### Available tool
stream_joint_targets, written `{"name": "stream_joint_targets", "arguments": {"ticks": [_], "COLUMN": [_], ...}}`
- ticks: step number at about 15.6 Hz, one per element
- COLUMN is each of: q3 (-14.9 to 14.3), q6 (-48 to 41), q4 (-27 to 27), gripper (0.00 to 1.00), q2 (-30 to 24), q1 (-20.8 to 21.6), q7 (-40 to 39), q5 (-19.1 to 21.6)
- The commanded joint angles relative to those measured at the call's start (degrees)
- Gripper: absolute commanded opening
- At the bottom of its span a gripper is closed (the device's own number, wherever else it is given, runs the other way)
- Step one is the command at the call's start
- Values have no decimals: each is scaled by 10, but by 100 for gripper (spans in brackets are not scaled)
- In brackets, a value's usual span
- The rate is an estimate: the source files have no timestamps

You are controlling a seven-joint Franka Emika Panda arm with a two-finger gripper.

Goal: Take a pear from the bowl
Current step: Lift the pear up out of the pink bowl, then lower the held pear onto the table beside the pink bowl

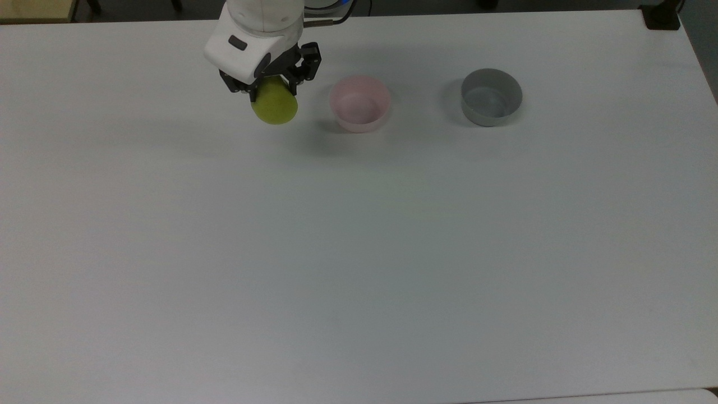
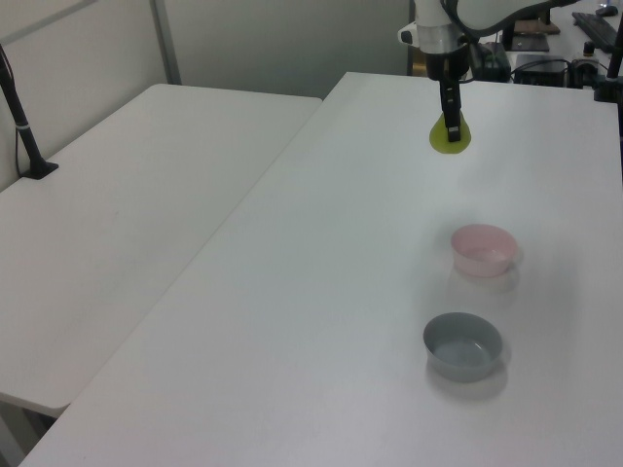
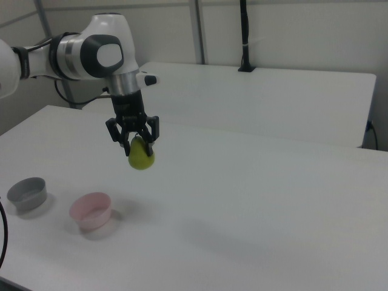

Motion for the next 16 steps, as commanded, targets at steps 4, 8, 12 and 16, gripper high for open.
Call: {"name": "stream_joint_targets", "arguments": {"ticks": [4, 8, 12, 16], "q3": [27, 27, 27, 27], "q6": [32, 47, 78, 96], "q4": [30, 30, 30, 29], "gripper": [27, 27, 28, 33], "q2": [55, 84, 125, 148], "q1": [-26, -20, -16, -16], "q7": [2, 3, 25, 24], "q5": [10, 9, 2, -2]}}
